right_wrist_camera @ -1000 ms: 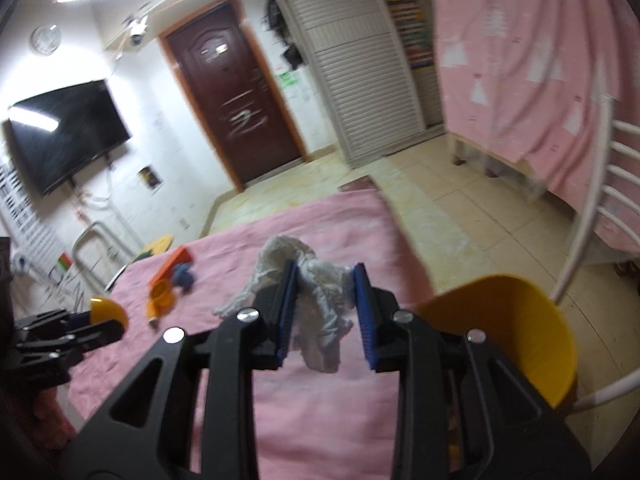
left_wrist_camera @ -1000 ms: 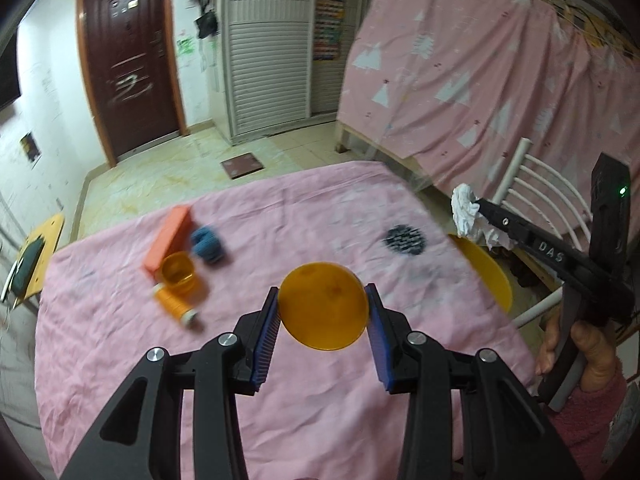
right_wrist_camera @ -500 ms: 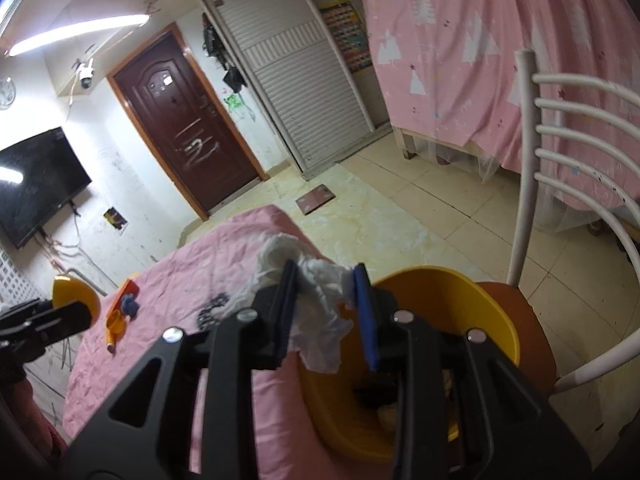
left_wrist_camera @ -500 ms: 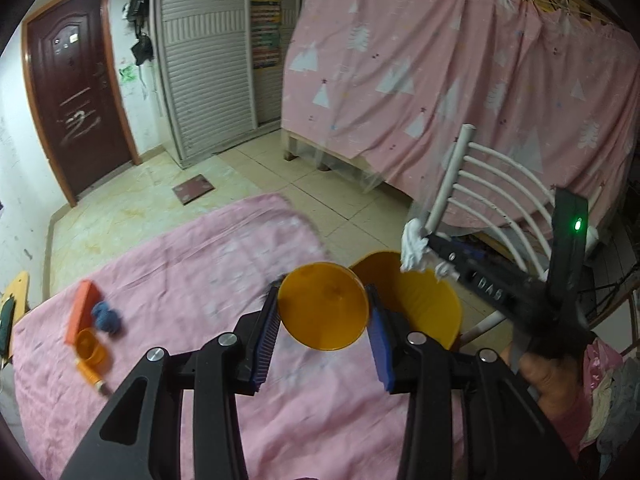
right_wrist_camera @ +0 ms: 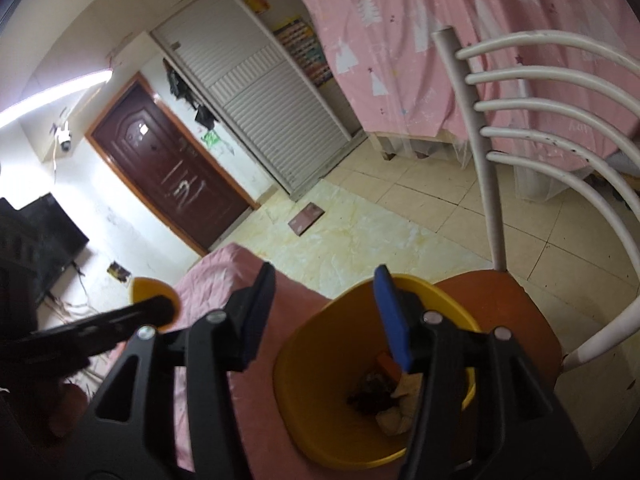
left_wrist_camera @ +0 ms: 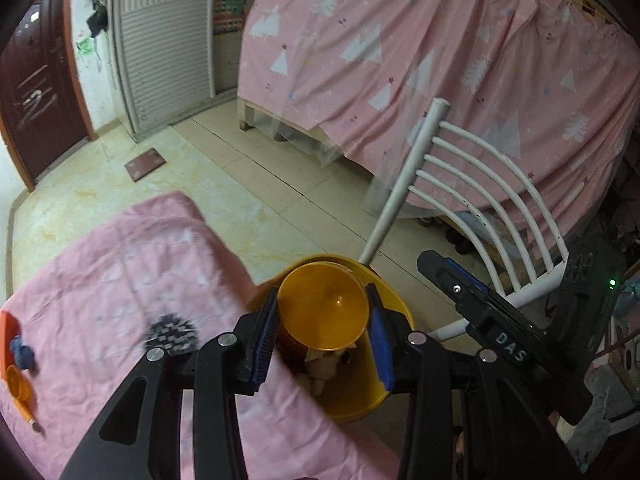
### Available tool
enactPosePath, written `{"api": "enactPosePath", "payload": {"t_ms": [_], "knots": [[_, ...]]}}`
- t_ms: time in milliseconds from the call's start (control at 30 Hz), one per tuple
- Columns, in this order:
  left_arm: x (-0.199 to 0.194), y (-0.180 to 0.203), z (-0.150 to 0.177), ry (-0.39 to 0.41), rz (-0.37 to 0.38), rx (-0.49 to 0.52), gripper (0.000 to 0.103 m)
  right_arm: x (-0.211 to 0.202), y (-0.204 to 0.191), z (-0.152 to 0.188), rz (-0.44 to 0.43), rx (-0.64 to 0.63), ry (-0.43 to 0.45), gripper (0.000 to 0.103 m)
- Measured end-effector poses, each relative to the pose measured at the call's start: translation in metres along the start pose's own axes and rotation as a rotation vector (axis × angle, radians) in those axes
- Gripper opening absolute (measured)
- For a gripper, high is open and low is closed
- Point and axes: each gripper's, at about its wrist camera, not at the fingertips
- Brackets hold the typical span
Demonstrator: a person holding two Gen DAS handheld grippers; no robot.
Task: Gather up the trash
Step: 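Carry the yellow cup and white cloth to the yellow bin and open both grippers, then move both open grippers back over the bed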
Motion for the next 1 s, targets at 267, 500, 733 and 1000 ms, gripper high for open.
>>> {"api": "enactPosePath", "payload": {"t_ms": [267,500,733,1000], "knots": [[0.010,0.013,0.003,-0.022,0.008,-0.010,0.046,-0.002,0.006,-0.001,-0.014,0.018,0.010,0.049],[-0.009,0.002,0.004,0.007,-0.006,-0.026,0.046,-0.006,-0.004,-0.005,-0.022,-0.006,0.012,0.049],[-0.041,-0.031,-0.004,0.068,-0.040,-0.066,0.046,-0.008,-0.041,-0.010,-0.040,-0.091,0.012,0.049],[-0.074,-0.083,-0.006,0.125,-0.080,-0.121,0.046,0.001,-0.098,-0.004,-0.073,-0.234,-0.019,0.063]]}}
Point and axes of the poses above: each gripper's, at about its wrist camera, not at the fingertips, and x roughly the way its jaws point, y to its right, z to its underside, and after that the axes turned 14 degrees about -x, right-handed
